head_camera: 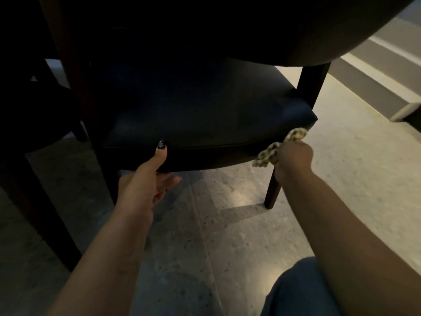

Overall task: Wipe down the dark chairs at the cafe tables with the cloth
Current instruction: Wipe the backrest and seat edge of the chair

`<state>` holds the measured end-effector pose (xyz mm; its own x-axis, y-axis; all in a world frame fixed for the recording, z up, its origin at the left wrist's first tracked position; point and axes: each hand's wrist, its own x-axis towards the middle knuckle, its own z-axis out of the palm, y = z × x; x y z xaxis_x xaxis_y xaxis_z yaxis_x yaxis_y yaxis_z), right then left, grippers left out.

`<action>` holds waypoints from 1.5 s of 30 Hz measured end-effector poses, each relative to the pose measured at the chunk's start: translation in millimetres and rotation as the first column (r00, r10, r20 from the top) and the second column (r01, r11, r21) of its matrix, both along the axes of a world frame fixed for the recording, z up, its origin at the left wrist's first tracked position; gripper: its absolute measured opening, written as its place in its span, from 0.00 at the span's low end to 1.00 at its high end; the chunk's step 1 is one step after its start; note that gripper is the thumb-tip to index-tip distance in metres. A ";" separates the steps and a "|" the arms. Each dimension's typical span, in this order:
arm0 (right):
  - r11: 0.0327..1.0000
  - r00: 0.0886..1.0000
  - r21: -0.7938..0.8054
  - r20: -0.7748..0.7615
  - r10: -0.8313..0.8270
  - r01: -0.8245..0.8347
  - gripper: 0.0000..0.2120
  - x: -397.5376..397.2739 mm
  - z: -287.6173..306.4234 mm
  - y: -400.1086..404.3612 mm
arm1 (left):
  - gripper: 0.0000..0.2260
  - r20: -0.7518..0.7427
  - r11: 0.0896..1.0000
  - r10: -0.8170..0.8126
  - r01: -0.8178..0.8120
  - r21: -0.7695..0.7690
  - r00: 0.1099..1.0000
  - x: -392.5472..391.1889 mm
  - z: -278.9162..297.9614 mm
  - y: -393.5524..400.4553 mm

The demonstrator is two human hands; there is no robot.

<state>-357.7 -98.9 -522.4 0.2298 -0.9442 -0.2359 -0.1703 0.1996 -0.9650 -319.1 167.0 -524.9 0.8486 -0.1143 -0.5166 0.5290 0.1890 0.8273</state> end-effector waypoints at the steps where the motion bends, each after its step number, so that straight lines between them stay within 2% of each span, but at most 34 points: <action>1: 1.000 0.999 0.009 0.018 -0.028 0.028 0.15 1.0 4.8 -5.9 | 0.23 -0.002 1.000 -0.004 0.004 0.009 1.000 0.5 -0.8 1.2; 4: 0.994 0.994 -0.035 0.005 -0.107 0.107 0.17 4.2 14.3 -24.8 | 0.22 -0.006 0.999 -0.010 0.010 0.035 1.000 1.2 -3.3 2.0; 8: 0.978 0.982 -0.200 -0.162 -0.100 0.067 0.14 4.9 0.6 -16.2 | 0.26 0.008 0.998 -0.001 0.000 0.068 1.000 3.3 -6.6 3.1; 11: 0.984 0.983 -0.171 -0.167 -0.082 0.053 0.15 3.3 1.0 -16.7 | 0.29 0.028 0.997 -0.031 0.029 0.070 0.999 3.7 -3.3 4.2; 13: 0.986 0.975 -0.162 -0.212 -0.066 0.032 0.15 -1.4 4.0 -19.8 | 0.26 0.026 0.997 -0.039 0.037 0.065 0.999 3.5 -1.9 3.9; 15: 0.993 0.993 -0.121 -0.115 -0.018 0.004 0.16 -7.1 1.6 -23.3 | 0.24 0.026 0.997 -0.032 0.031 0.064 0.999 3.0 -1.7 3.6; 19: 0.998 0.990 -0.034 0.131 -0.046 0.051 0.15 -15.0 -2.3 -23.3 | 0.22 0.021 0.997 -0.023 0.021 0.077 1.000 1.7 -2.2 1.1; 25: 0.978 0.992 -0.202 0.120 -0.026 0.050 0.12 -13.9 -6.5 -1.6 | 0.20 0.025 0.996 -0.038 0.036 0.078 0.999 3.2 -1.4 1.5; 31: 0.918 0.979 -0.370 0.085 0.183 -0.139 0.13 -18.8 -5.6 44.5 | 0.20 0.029 0.997 -0.038 0.036 0.065 0.999 3.1 -3.8 0.7; 35: 0.881 0.932 -0.351 0.058 0.358 -0.316 0.15 -26.3 -12.8 69.6 | 0.20 0.038 0.998 -0.023 0.021 0.063 0.999 -0.3 -2.4 0.3; 37: 0.919 0.958 -0.320 0.093 0.272 -0.230 0.15 -28.6 -6.9 56.1 | 0.19 0.029 0.999 -0.012 0.011 0.047 1.000 -1.7 -1.4 -0.8; 41: 0.986 0.983 -0.123 0.157 -0.092 0.112 0.13 -32.9 -2.8 3.6 | 0.18 0.018 0.999 -0.013 0.013 0.035 1.000 -2.4 -1.7 -0.5; 43: 0.990 0.987 -0.074 0.118 -0.112 0.121 0.12 -28.9 -13.1 1.0 | 0.19 0.020 0.999 -0.008 0.008 0.042 1.000 -2.2 -2.8 -0.2; 45: 0.994 0.992 -0.081 0.108 -0.060 0.069 0.10 -19.5 -21.4 19.5 | 0.21 0.015 0.999 -0.005 0.004 0.039 1.000 -0.2 -3.5 -0.4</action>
